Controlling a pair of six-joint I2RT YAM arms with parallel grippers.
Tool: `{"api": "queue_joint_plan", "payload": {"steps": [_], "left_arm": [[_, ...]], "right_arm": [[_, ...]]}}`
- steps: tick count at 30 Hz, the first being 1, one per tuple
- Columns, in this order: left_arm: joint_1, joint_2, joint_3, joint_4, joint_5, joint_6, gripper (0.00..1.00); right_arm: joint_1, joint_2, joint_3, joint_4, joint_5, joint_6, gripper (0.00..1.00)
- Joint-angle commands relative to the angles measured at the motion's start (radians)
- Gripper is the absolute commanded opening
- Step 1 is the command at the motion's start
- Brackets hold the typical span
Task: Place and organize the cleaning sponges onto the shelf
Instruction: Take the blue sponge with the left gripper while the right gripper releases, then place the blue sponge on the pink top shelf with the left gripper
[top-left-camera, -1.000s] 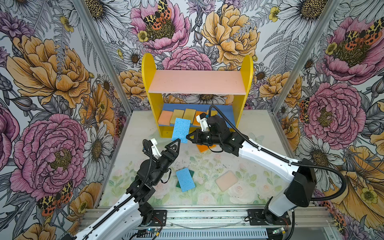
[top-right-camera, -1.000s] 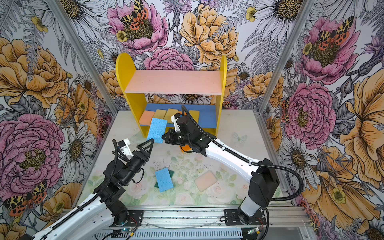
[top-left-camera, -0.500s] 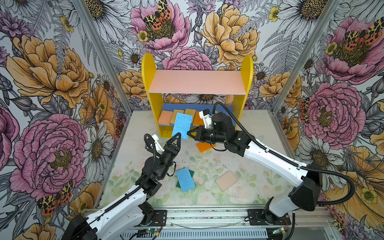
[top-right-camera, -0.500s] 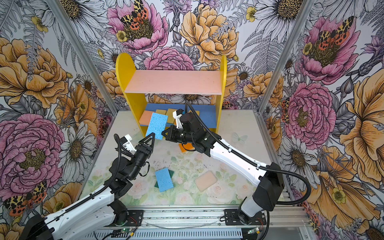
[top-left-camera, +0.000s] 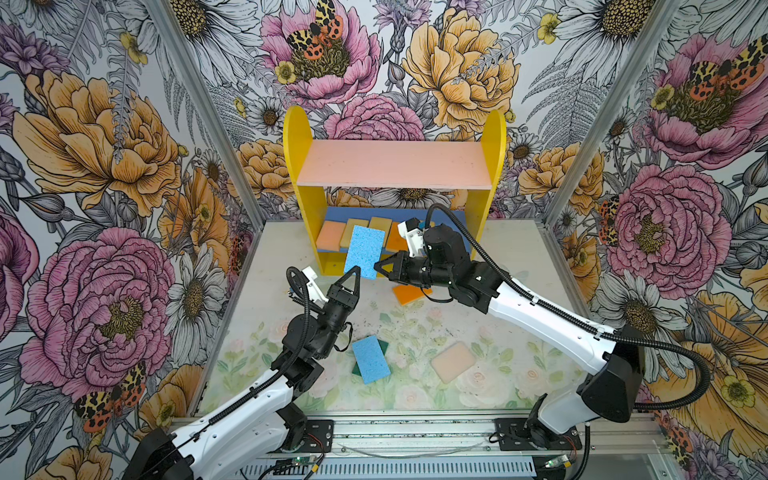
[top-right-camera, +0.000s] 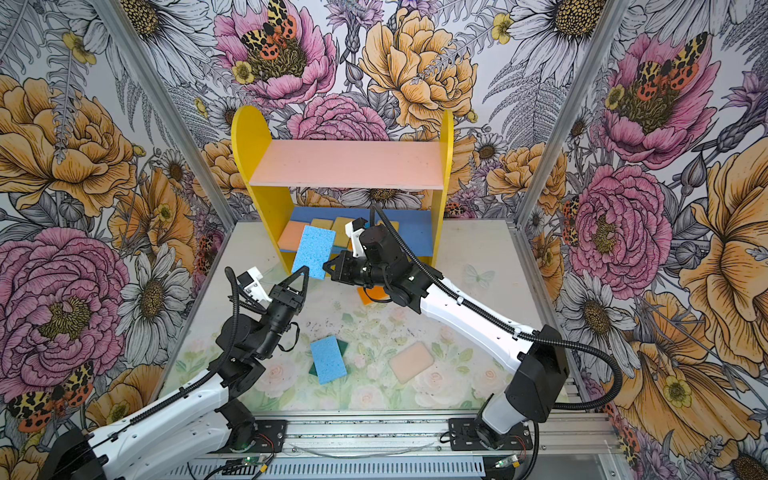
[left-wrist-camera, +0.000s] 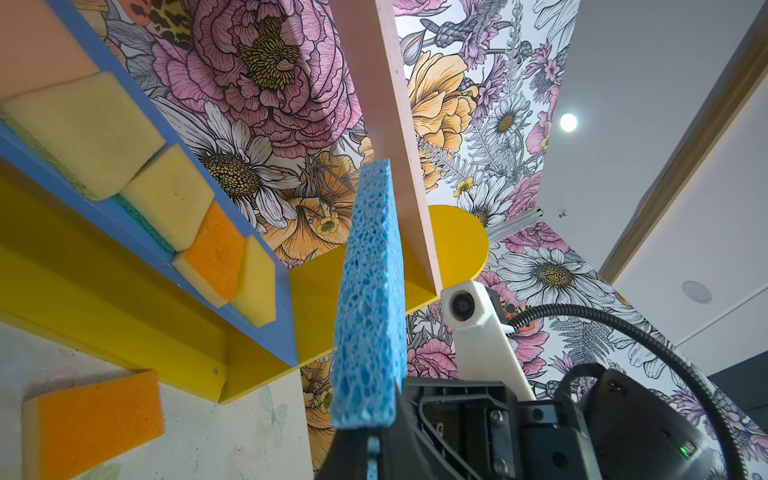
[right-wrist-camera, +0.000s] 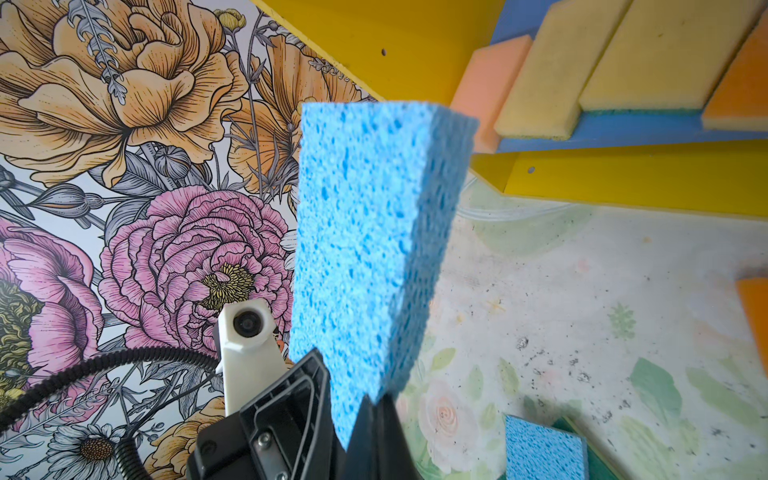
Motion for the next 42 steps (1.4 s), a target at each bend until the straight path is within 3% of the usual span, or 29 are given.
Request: {"api": "queue_joint_plan", "payload": {"steps": [1,2,7,12,17,25,31,37,42], "left_arm": [[-0.005,-0.014,0.039,-0.006,0.014,0.027,0.00],[-0.005,-0.017,0.041,-0.011,0.014,0.030,0.00],[0.012,-0.041,0.054,-0.050,0.023,0.028,0.00],[0.049,-0.059,0.080,-0.098,0.031,0.003,0.00],[0.123,-0.079,0.169,-0.213,0.108,-0.013,0.00],[0.364,0.017,0.411,-0.352,0.310,-0.125,0.00],[0.525,0.239,0.722,-0.491,0.501,-0.165,0.00],[0.607,0.443,0.972,-0.596,0.585,-0.220,0.00],[0.640,0.541,1.079,-0.659,0.586,-0.267,0.00]], "right_arm": [[0.001,-0.032,0.022,0.022,0.001,-0.005,0.00],[0.001,-0.032,0.024,0.024,-0.006,-0.006,0.02],[-0.002,-0.053,0.019,0.026,0.002,-0.031,0.33],[-0.008,-0.106,-0.025,0.027,0.007,-0.062,0.51],[-0.018,-0.206,-0.145,0.026,0.030,-0.082,0.54],[-0.018,-0.297,-0.323,0.028,0.058,-0.085,0.55],[-0.018,-0.313,-0.349,0.027,0.063,-0.097,0.55],[-0.018,-0.322,-0.373,0.029,0.073,-0.106,0.56],[-0.031,-0.344,-0.392,0.027,0.091,-0.112,0.56]]}}
